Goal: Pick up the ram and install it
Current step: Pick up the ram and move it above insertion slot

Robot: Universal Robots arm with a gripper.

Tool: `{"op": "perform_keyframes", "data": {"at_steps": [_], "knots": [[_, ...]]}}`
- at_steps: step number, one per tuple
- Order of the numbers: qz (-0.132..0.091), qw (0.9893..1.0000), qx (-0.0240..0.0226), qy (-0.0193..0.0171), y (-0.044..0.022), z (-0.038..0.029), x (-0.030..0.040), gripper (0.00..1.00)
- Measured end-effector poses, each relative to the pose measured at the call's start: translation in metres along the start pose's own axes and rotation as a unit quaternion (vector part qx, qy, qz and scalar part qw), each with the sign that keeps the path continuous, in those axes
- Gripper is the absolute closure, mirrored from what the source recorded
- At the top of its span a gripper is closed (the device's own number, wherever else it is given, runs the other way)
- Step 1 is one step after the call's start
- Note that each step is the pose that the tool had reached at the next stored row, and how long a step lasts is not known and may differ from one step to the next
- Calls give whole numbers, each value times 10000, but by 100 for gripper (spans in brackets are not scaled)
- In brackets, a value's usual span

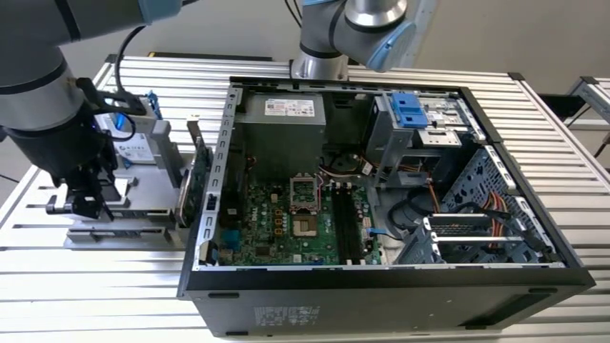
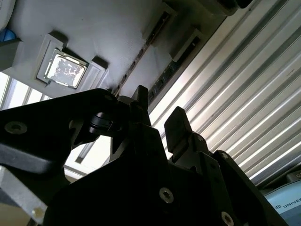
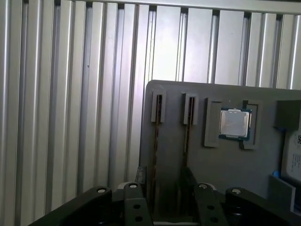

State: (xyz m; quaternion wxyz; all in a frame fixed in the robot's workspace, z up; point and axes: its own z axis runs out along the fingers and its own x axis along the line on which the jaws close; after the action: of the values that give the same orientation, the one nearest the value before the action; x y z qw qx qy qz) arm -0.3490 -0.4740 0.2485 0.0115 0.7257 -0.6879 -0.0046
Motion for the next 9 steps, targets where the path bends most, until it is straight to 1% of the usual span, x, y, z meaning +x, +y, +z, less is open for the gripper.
{"op": "perform_keyframes", "data": {"at_steps": [9], "knots": [[0,10000,-8,0,-2,87,13,0]]}}
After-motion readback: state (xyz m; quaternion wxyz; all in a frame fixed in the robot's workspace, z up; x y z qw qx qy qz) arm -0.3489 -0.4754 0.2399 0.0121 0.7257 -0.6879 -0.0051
